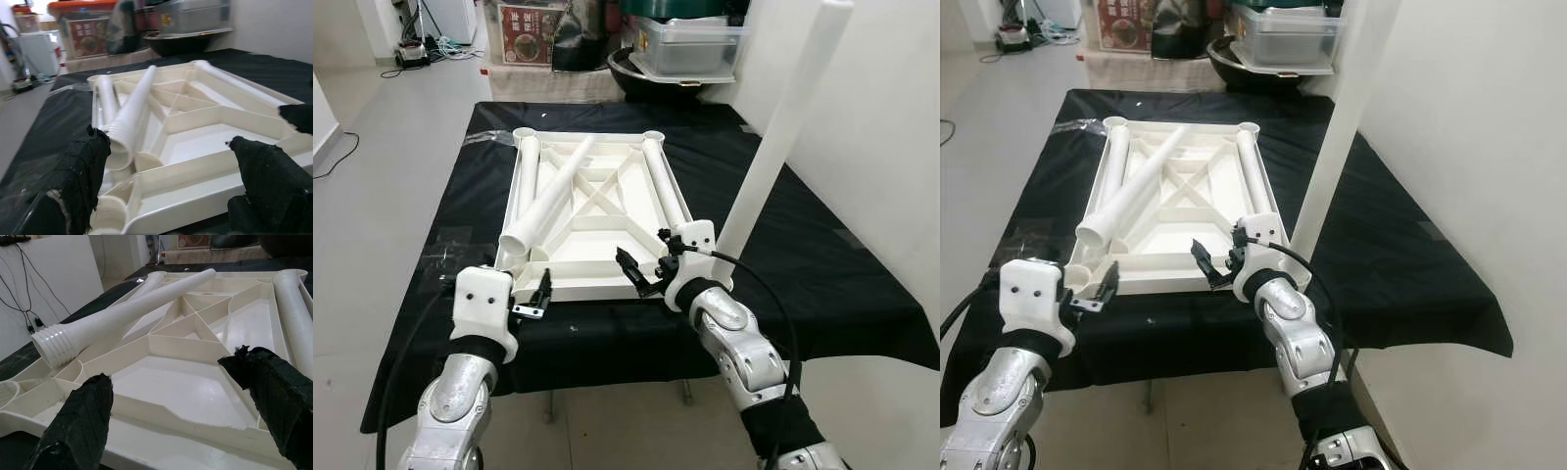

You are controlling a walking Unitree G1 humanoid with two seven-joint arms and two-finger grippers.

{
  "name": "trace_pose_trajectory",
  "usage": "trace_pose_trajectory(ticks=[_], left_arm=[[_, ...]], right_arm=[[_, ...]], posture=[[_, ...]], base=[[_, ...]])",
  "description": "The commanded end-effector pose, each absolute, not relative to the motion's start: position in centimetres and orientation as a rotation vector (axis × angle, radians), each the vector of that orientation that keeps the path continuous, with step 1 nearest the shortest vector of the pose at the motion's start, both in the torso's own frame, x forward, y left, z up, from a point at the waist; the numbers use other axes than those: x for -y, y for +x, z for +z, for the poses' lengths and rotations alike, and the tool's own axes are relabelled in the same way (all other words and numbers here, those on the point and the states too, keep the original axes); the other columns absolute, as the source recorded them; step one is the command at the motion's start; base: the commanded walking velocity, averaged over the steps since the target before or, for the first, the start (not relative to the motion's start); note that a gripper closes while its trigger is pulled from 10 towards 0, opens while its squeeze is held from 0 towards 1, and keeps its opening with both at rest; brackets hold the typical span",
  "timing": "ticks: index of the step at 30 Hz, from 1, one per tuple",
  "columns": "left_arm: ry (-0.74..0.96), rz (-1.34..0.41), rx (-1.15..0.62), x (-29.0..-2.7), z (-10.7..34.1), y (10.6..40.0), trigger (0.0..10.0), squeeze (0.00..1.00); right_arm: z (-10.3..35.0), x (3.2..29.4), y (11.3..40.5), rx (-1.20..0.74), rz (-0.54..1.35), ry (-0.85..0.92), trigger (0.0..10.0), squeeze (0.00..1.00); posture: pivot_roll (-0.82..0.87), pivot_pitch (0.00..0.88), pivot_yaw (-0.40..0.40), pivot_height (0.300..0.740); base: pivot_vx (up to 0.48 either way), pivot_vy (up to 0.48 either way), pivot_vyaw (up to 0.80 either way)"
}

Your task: Building children table

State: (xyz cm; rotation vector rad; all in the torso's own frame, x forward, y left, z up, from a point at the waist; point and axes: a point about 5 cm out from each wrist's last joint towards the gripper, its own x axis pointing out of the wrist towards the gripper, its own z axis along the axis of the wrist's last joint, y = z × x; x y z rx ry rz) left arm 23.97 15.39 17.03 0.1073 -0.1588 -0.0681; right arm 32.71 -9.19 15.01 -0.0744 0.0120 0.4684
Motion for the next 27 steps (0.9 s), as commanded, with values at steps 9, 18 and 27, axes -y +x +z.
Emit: trace_pose_trajectory(ticks=[9,18,27], left_arm=[[0.141,-0.047,0.168,-16.3,17.3,24.5,10.0,0.0],[0.096,-0.06,0.15,-15.4,17.0,24.5,10.0,0.0],[0.126,-0.041,0.164,-16.0,17.1,24.8,10.0,0.0]], right_arm=[[15.0,9.2,33.2,0.005,0.462,-0.089,10.0,0.0],[14.7,8.9,33.0,-0.001,0.464,-0.088,10.0,0.0],[14.5,10.2,33.6,-0.016,0.398,-0.092,10.0,0.0]], posture=[[0.11,0.0,-0.102,0.74],[0.11,0.0,-0.097,0.74],[0.1,0.0,-0.101,0.74]], base=[[0.0,0.466,0.0],[0.0,0.171,0.0],[0.0,0.374,0.0]])
